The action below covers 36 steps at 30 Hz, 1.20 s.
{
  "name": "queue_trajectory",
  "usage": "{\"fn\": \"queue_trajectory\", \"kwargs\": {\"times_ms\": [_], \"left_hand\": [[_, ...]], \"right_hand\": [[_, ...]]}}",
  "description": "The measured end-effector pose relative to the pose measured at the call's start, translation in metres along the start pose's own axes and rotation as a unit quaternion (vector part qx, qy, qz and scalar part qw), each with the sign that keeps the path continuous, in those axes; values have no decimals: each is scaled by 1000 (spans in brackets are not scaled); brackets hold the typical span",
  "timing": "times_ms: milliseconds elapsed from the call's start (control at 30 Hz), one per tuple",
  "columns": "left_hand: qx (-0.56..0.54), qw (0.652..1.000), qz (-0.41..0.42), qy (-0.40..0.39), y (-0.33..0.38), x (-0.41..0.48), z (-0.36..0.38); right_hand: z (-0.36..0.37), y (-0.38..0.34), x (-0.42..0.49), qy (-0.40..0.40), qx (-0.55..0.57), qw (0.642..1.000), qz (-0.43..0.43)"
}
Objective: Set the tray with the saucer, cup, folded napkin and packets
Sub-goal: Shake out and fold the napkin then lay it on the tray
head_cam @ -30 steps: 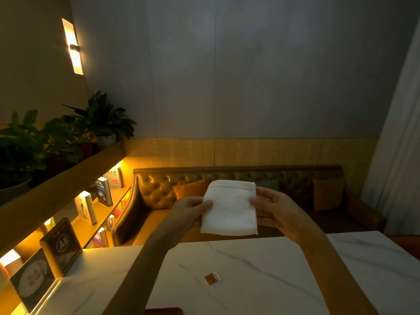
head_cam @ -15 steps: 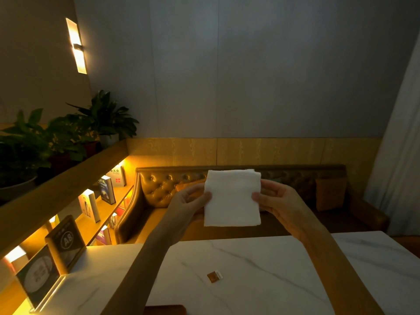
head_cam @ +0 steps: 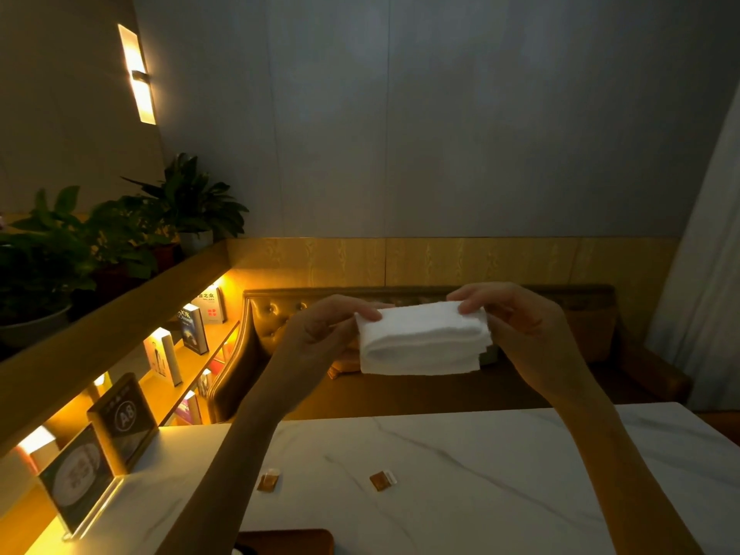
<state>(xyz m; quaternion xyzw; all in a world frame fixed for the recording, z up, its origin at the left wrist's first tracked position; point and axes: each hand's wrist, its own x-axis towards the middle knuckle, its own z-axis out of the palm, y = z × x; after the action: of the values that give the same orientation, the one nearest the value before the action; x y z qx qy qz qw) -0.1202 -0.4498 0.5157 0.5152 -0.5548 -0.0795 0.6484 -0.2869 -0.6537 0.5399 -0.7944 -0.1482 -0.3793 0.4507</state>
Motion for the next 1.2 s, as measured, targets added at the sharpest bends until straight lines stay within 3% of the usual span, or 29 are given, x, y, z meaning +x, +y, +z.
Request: {"fn": "queue_trajectory", "kwargs": {"times_ms": [267, 433, 500, 633, 700, 900, 1067, 1200], "left_hand": [[14, 998, 40, -43, -2, -1, -1], [12, 999, 40, -22, -7, 1, 1], [-18, 1000, -5, -2, -13, 0, 2], [-196, 976, -86, -27, -20, -7, 4], [-224, 969, -100, -31, -21, -10, 7], [-68, 986, -135, 71, -25, -12, 20], [-98, 978, -179, 47, -33, -20, 14], [-83, 967, -240, 23, -41, -31, 10]], "right_hand": [[-1, 0, -2, 12, 12, 1000, -6], [-5, 8, -2, 12, 9, 999, 29], [-6, 16, -4, 14, 23, 997, 68], [-6, 33, -14, 10, 189, 964, 188], [-5, 41, -18, 0, 227, 949, 220], [11, 53, -31, -3, 173, 956, 237], [27, 54, -36, -4, 112, 970, 215], [44, 61, -41, -3, 111, 959, 261]]}}
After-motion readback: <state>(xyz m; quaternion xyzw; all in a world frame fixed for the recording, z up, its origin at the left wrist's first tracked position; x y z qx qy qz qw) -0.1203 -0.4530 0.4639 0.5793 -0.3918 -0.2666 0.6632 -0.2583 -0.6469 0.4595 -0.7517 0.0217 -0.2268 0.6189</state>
